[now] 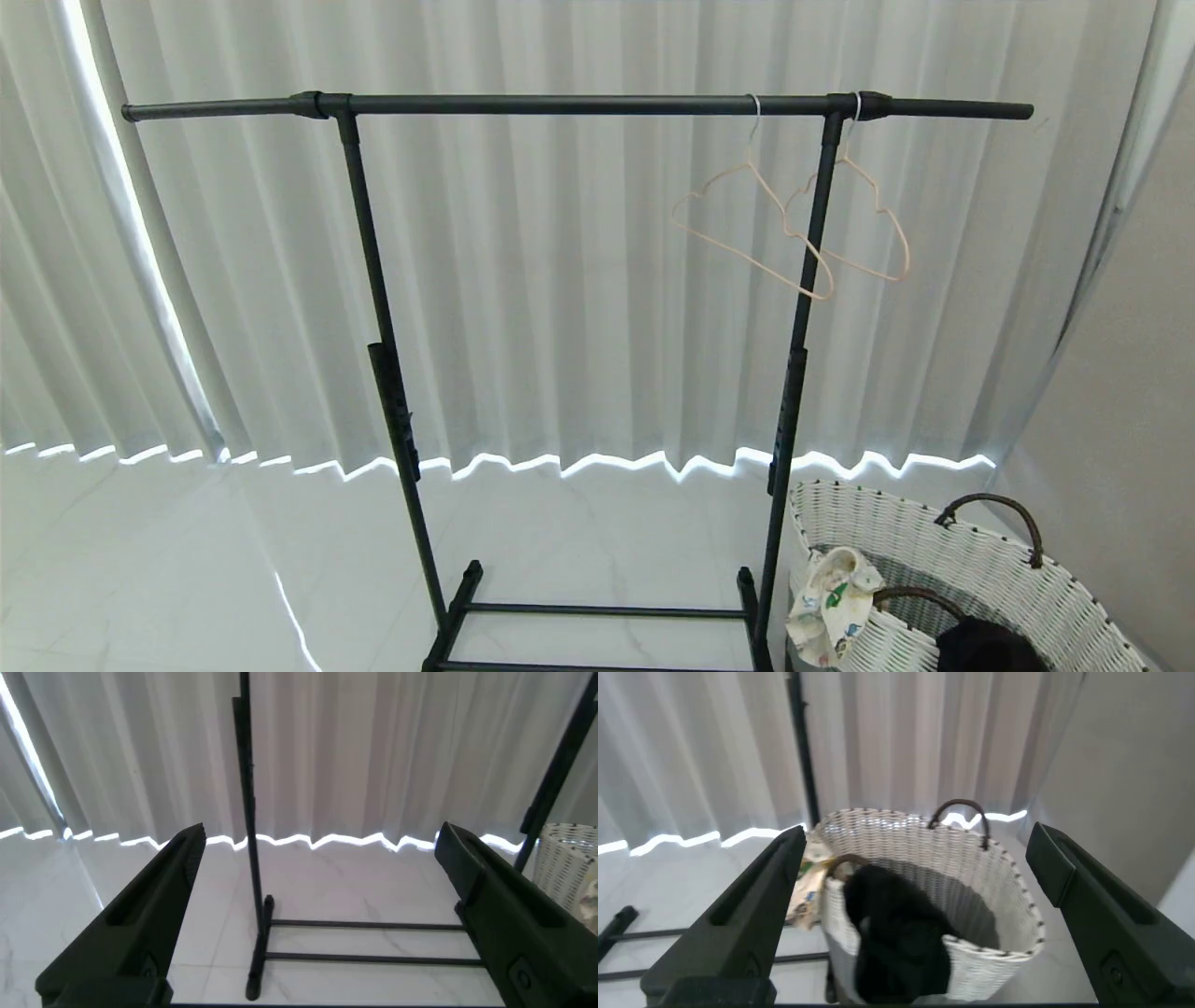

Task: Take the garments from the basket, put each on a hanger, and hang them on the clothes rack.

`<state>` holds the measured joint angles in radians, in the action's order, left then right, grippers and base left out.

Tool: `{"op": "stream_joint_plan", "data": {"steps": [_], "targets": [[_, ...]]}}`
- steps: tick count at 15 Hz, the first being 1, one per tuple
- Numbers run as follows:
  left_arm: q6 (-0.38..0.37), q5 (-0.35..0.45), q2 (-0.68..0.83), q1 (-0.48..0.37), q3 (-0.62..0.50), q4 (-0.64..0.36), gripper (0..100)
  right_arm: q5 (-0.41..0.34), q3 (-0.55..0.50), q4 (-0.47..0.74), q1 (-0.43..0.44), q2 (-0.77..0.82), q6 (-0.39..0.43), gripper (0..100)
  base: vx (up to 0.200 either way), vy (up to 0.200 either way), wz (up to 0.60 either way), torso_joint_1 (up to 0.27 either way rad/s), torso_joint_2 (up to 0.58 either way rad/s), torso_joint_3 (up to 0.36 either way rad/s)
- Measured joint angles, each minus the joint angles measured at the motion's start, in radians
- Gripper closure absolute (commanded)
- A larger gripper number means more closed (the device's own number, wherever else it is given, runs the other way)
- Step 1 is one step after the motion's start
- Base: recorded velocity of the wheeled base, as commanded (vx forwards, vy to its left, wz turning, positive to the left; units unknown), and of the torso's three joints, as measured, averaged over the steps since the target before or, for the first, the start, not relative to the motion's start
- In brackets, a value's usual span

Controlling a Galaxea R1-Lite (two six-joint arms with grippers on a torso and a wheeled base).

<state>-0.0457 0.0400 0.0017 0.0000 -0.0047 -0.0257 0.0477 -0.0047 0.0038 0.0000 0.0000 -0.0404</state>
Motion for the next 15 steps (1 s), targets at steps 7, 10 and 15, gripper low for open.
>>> {"op": "stream_joint_plan", "data": {"steps": [7,10,15], "targets": [[0.003,0.0,0.0,0.0,0.0,0.0,0,0.001,0.0,0.0,0.0,0.0,-0.005,0,0.086,0.0,0.0,0.0,0.0,0.002],[0.004,0.0,0.0,0.0,0.0,-0.001,0,0.0,0.0,0.001,0.0,0.0,-0.001,0,0.0,0.0,0.0,0.0,0.0,0.0],[0.013,0.0,0.0,0.0,0.0,0.0,0,-0.003,0.0,0.001,0.004,0.01,0.012,0,0.0,0.0,0.0,0.0,0.0,0.0]]}}
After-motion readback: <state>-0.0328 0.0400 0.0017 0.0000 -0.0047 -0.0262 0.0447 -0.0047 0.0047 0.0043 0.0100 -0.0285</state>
